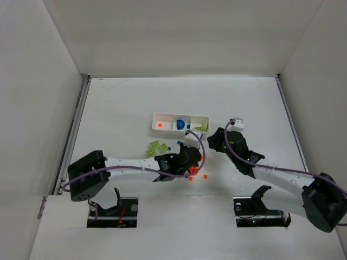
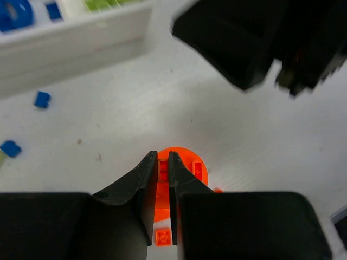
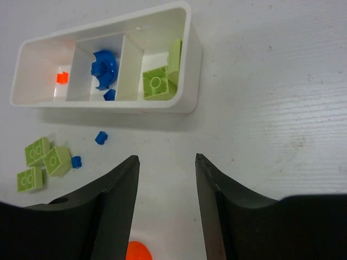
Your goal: Sort the legos into containers by color
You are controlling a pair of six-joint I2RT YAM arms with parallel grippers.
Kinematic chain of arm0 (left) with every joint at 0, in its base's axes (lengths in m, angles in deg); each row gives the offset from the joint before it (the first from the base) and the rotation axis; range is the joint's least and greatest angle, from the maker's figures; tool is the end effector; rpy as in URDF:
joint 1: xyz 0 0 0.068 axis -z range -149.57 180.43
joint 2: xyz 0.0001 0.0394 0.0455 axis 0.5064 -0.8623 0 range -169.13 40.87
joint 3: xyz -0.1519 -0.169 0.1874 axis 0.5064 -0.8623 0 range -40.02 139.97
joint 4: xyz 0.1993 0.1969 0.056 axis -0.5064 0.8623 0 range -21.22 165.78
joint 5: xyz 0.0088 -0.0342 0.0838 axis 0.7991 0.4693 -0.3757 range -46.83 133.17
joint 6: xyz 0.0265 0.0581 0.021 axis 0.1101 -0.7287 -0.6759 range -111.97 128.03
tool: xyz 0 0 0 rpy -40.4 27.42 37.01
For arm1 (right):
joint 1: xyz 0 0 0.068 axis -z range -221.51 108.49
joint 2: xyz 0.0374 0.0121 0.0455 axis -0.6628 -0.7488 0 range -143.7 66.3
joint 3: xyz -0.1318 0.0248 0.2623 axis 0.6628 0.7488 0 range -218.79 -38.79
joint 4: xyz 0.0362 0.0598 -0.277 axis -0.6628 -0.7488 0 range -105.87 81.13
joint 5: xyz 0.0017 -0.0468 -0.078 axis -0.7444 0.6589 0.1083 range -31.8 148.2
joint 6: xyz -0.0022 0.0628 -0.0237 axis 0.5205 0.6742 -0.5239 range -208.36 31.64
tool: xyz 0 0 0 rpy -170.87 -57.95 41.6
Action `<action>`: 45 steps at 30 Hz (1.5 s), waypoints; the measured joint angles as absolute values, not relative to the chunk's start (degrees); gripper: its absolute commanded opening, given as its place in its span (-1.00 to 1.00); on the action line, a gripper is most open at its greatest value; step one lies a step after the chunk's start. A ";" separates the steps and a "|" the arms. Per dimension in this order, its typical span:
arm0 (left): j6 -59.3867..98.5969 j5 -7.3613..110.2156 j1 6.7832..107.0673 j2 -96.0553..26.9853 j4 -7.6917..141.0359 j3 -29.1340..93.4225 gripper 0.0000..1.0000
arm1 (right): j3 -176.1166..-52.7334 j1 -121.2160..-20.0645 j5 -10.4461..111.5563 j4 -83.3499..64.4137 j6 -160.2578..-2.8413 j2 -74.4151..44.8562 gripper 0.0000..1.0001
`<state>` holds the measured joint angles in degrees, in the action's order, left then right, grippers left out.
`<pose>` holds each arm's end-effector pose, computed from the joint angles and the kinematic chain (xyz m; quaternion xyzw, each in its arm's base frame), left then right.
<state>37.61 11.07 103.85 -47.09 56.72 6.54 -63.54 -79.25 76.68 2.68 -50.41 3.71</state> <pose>0.1291 -0.3337 0.2072 0.1801 0.8216 -0.2313 0.4888 0.2088 0.1400 0.1939 0.0864 0.8382 0.2118 0.4951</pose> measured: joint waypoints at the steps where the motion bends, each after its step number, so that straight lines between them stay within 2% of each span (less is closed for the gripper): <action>1: 37.63 11.03 102.41 -45.34 56.44 6.54 -0.87 | -63.26 -79.03 76.68 2.74 -50.37 3.71 0.03; 8: 37.67 10.85 87.44 -40.16 54.25 6.56 -0.87 | -62.67 -78.99 76.63 2.85 -49.93 3.71 -0.02; 13: 38.16 12.29 76.60 -41.67 54.25 6.91 -0.87 | -62.58 -79.23 76.63 3.01 -49.73 3.52 -0.01; 17: 38.09 13.12 71.99 -45.96 53.84 9.14 -0.87 | -62.58 -80.28 76.63 3.09 -49.69 3.43 -0.01; 21: 37.78 14.17 68.95 -51.64 53.16 11.96 -0.81 | -62.58 -82.51 76.65 1.98 -49.51 4.59 -0.19; 23: 37.39 14.43 67.92 -54.00 53.12 12.95 -0.77 | -62.58 -84.58 76.76 0.73 -49.34 5.38 -0.26; 25: 37.00 14.61 67.22 -55.62 53.14 13.51 -0.63 | -62.63 -87.16 76.94 -1.19 -48.86 5.83 -0.28; 30: 36.28 14.76 66.98 -56.18 53.14 13.91 -0.39 | -62.76 -95.66 77.81 -7.77 -47.35 5.55 -0.20; 35: 35.64 14.48 68.95 -53.15 53.03 13.08 -0.37 | -63.48 -101.81 77.90 -12.27 -45.84 3.21 -0.18; 45: 35.53 11.83 79.27 -37.63 51.78 -0.21 -0.37 | -67.02 -102.57 77.94 -13.15 -44.38 -4.26 -0.22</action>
